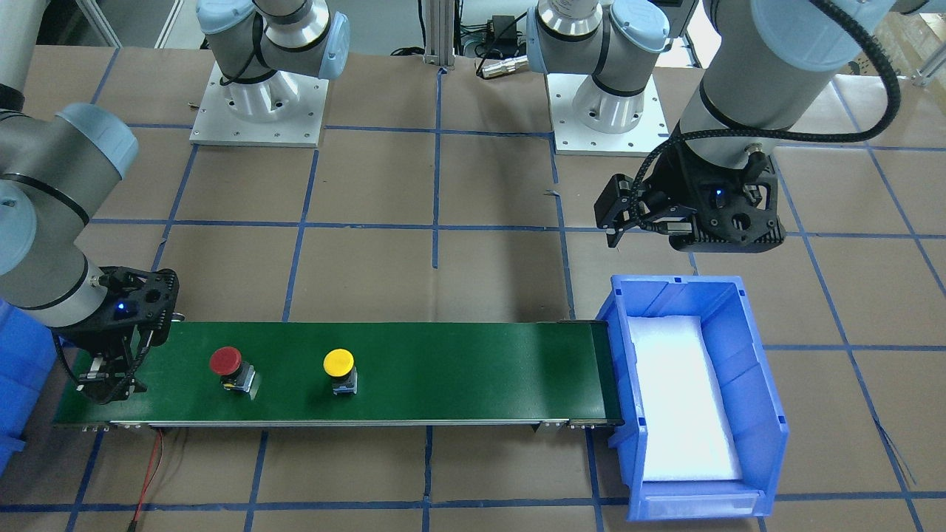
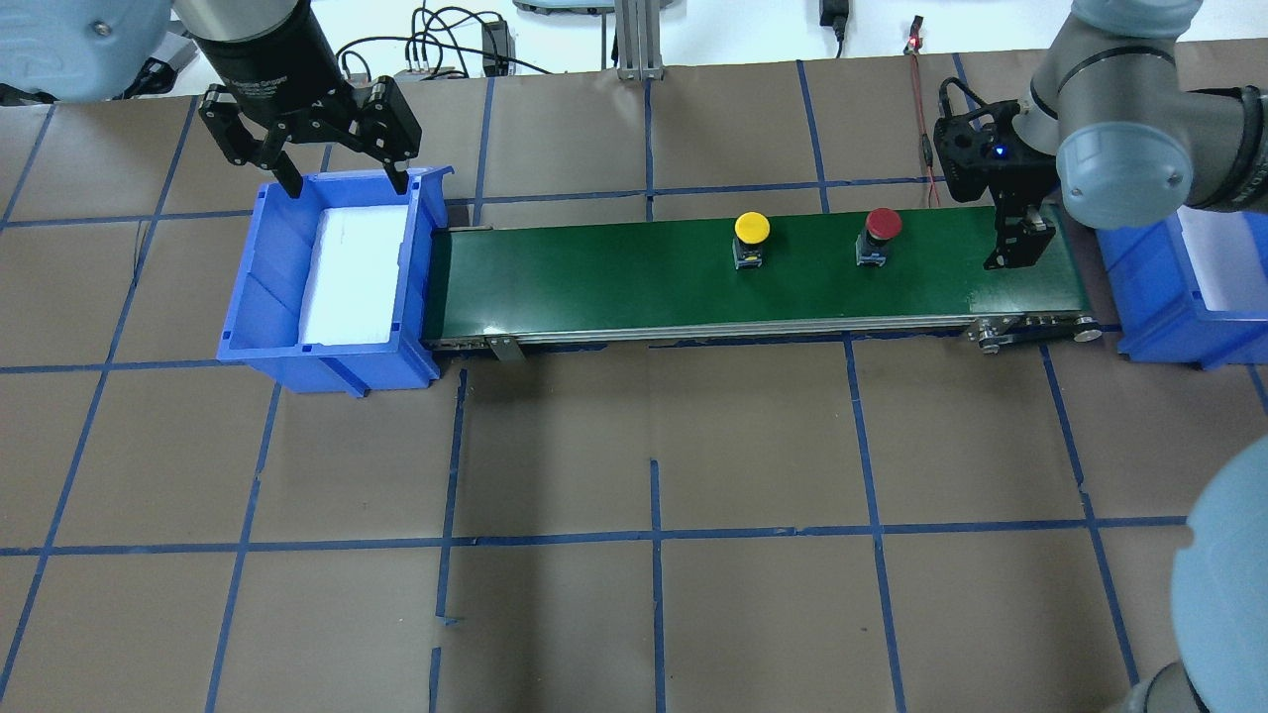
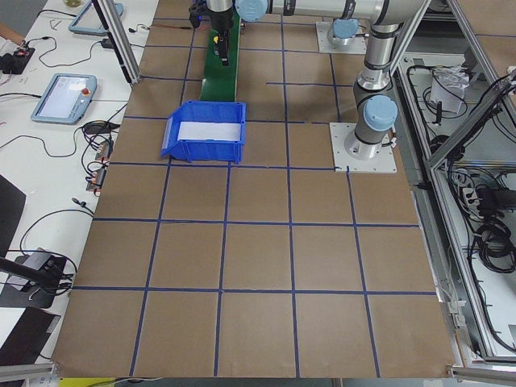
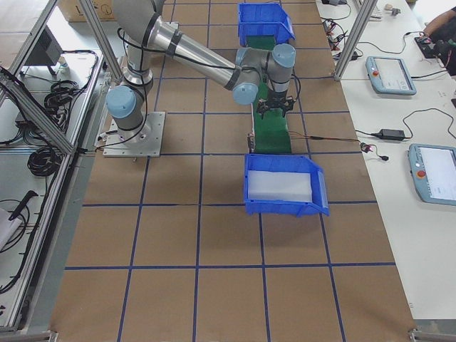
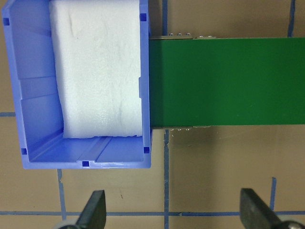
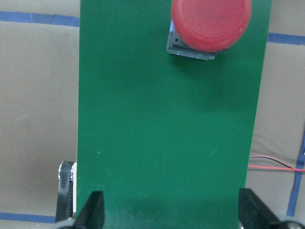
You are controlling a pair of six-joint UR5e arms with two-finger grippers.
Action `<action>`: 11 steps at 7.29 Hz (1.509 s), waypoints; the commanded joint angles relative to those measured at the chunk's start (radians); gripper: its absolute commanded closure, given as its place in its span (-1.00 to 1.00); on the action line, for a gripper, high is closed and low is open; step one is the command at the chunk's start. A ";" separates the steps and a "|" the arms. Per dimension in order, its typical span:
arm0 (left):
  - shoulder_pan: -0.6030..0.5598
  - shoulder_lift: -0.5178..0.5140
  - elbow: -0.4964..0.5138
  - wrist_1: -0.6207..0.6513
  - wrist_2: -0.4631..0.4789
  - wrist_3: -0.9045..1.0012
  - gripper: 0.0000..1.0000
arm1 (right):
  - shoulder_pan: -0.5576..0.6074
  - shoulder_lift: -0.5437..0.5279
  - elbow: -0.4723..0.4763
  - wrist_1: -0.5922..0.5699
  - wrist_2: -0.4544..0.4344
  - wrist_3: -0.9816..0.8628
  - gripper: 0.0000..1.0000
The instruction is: Transport two buttons from left to right
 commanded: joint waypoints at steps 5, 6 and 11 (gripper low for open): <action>0.000 -0.001 0.000 0.002 -0.002 0.000 -1.00 | -0.006 -0.003 0.017 -0.011 0.000 0.049 -1.00; 0.000 -0.001 0.000 0.002 -0.002 0.000 -1.00 | -0.006 -0.003 0.017 -0.013 0.000 0.053 -1.00; 0.000 0.000 0.000 0.002 0.000 0.000 -1.00 | -0.005 -0.001 0.017 -0.013 -0.002 0.101 -1.00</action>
